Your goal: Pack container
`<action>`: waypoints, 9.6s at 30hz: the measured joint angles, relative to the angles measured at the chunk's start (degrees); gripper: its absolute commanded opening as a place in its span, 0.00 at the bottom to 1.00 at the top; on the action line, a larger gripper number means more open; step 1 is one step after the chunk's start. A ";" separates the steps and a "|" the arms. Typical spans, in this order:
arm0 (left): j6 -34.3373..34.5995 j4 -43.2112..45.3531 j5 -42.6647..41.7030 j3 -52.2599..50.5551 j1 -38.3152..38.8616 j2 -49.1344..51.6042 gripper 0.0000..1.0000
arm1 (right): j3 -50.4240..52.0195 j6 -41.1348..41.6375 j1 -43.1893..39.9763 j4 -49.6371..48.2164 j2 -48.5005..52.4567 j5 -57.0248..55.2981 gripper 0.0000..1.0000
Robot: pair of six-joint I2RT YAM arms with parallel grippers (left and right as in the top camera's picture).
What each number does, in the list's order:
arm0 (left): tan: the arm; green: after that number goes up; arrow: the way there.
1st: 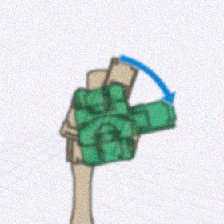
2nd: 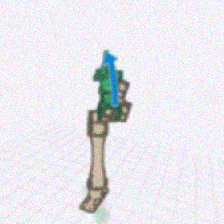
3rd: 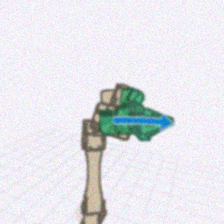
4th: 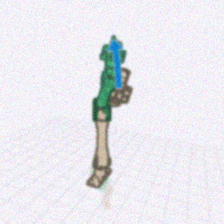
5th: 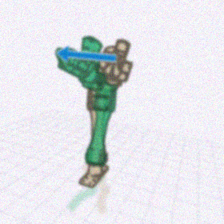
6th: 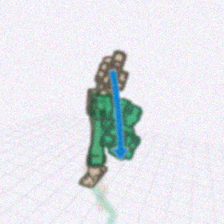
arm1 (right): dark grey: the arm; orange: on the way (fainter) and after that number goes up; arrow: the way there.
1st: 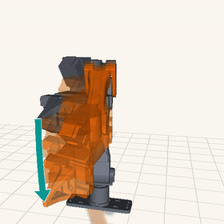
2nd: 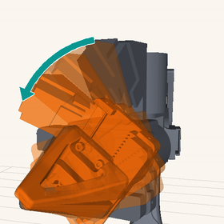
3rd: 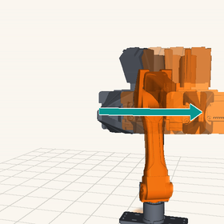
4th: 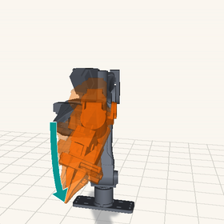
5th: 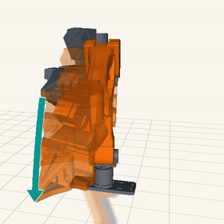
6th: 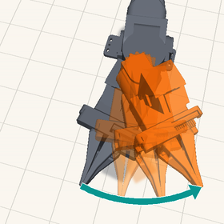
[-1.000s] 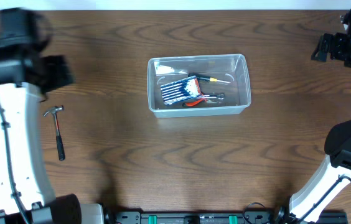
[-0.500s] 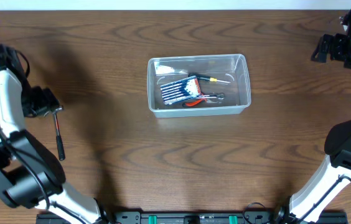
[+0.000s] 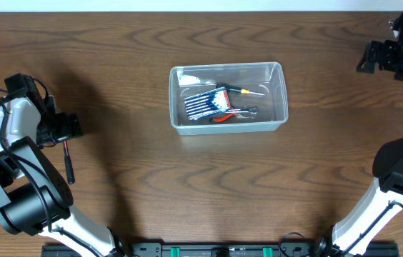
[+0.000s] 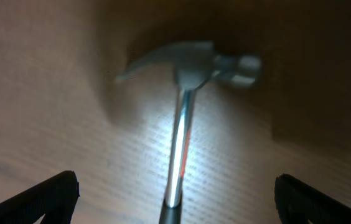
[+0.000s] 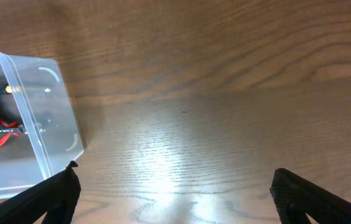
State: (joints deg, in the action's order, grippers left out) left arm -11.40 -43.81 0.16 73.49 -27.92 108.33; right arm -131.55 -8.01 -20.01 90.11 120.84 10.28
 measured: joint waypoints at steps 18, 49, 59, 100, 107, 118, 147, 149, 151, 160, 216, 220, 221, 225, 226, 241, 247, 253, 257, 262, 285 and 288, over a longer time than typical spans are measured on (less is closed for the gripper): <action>-2.56 1.75 -3.45 0.00 0.00 4.46 0.98 | 0.00 0.00 0.00 2.47 0.00 -2.38 0.99; -0.81 4.48 -4.02 0.00 -0.50 5.57 0.66 | 0.00 0.00 0.00 4.13 0.00 -2.38 0.99; 1.33 5.86 -2.75 0.00 -0.87 5.57 0.64 | 0.00 0.00 0.00 4.66 0.00 -2.40 0.99; 3.91 7.41 -1.25 0.00 -0.92 5.68 0.11 | 0.00 0.00 0.00 4.92 0.00 -2.40 0.99; 3.91 7.41 -1.25 0.00 -0.92 5.68 0.05 | 0.00 0.00 0.00 4.94 0.00 -2.40 0.99; 3.91 4.70 -1.03 0.02 0.02 5.44 0.06 | 0.00 0.02 0.00 5.25 0.00 -2.40 0.99; -22.29 -5.64 -6.47 24.48 47.69 -9.64 0.06 | 0.00 0.07 0.00 6.78 0.00 -2.58 0.99; -25.94 -3.17 -6.91 24.50 51.98 -8.24 0.06 | 0.00 0.07 0.00 6.80 0.00 -2.58 0.99; -29.14 -0.72 -7.32 24.50 55.69 -6.05 0.06 | 0.00 0.07 0.00 6.78 0.00 -2.58 0.99; -35.76 4.28 -7.52 24.48 64.06 4.24 0.06 | 0.00 0.07 0.00 6.78 0.00 -2.58 0.99; 2.54 -22.51 -2.80 28.09 16.98 -21.55 0.98 | 0.04 -1.22 3.19 -15.04 -0.90 0.20 0.99; 4.33 -24.72 -3.67 26.47 15.56 -21.68 0.99 | 0.04 -1.44 7.21 -11.56 -0.90 0.26 0.99; 4.50 -25.70 -4.04 25.62 15.56 -21.75 0.99 | 0.04 -1.46 8.31 -10.34 -0.90 0.28 0.99; 5.18 -27.41 -4.76 20.59 15.65 -22.18 0.99 | 0.04 -1.49 11.37 -4.39 -1.01 0.46 0.99; 5.18 -27.28 -4.87 18.84 15.65 -22.51 0.99 | 0.07 -1.49 11.76 -3.15 -1.18 0.46 0.99; 6.05 -8.70 -14.21 -17.81 22.80 -54.64 0.98 | 16.26 -1.49 16.02 -6.05 -39.78 0.17 0.99; 6.73 -5.44 -11.56 -22.95 31.52 -68.35 0.99 | 47.76 0.61 20.13 -20.46 -63.04 -0.94 0.99; 6.91 -6.43 -3.74 -23.02 34.45 -72.87 0.98 | 72.50 2.23 20.31 -29.31 -80.32 -1.79 0.99; 6.91 -6.40 -1.95 -23.04 34.64 -72.70 0.99 | 80.43 2.67 20.33 -31.26 -88.02 -1.99 0.99; 6.91 -6.27 -0.57 -23.04 35.50 -72.70 0.99 | 85.44 4.15 20.35 -33.18 -88.65 -2.16 0.99; 6.88 -6.27 0.28 -23.04 35.54 -72.72 0.98 | 85.66 4.87 20.35 -33.40 -88.98 -3.43 0.99; 6.88 -6.27 0.28 -23.04 35.54 -72.70 0.98 | 85.66 4.87 20.37 -33.42 -92.78 -5.40 0.99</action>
State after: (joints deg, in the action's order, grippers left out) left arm -4.51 -50.09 0.45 50.46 7.62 35.64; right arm -45.89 -3.14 0.36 56.69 28.05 4.89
